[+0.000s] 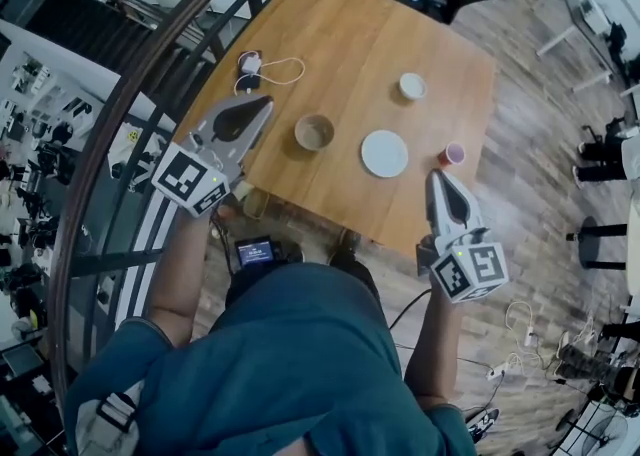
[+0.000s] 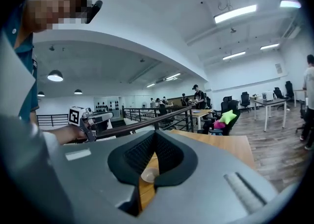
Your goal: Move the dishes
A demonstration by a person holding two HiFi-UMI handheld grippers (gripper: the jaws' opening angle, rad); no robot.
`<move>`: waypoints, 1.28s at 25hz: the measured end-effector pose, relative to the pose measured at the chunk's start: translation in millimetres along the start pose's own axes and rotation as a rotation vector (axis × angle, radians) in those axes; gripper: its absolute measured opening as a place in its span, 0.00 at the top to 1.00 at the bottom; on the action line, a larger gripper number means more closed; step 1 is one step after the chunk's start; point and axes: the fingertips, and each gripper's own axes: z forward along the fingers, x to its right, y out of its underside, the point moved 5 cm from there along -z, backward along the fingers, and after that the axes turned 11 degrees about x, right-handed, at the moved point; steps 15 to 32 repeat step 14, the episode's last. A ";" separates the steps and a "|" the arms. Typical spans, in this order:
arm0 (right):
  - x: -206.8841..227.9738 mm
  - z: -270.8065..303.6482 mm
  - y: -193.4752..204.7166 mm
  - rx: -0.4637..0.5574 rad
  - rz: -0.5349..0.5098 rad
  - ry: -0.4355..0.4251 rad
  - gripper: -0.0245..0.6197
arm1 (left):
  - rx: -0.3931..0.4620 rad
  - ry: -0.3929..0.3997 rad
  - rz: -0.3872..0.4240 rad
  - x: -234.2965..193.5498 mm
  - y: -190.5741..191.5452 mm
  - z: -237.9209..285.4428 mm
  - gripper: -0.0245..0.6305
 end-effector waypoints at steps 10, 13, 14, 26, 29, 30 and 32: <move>1.1 -12.0 4.0 -0.006 -0.001 0.036 0.95 | -0.005 0.019 -0.017 1.0 6.0 2.4 0.96; 5.7 -14.3 9.0 -0.010 0.001 0.038 0.95 | -0.005 0.026 -0.019 5.6 12.7 6.0 0.96; 7.6 -14.9 11.0 -0.011 0.001 0.038 0.95 | -0.005 0.028 -0.020 6.8 15.1 7.3 0.96; 7.6 -14.9 11.0 -0.011 0.001 0.038 0.95 | -0.005 0.028 -0.020 6.8 15.1 7.3 0.96; 7.6 -14.9 11.0 -0.011 0.001 0.038 0.95 | -0.005 0.028 -0.020 6.8 15.1 7.3 0.96; 7.6 -14.9 11.0 -0.011 0.001 0.038 0.95 | -0.005 0.028 -0.020 6.8 15.1 7.3 0.96; 7.6 -14.9 11.0 -0.011 0.001 0.038 0.95 | -0.005 0.028 -0.020 6.8 15.1 7.3 0.96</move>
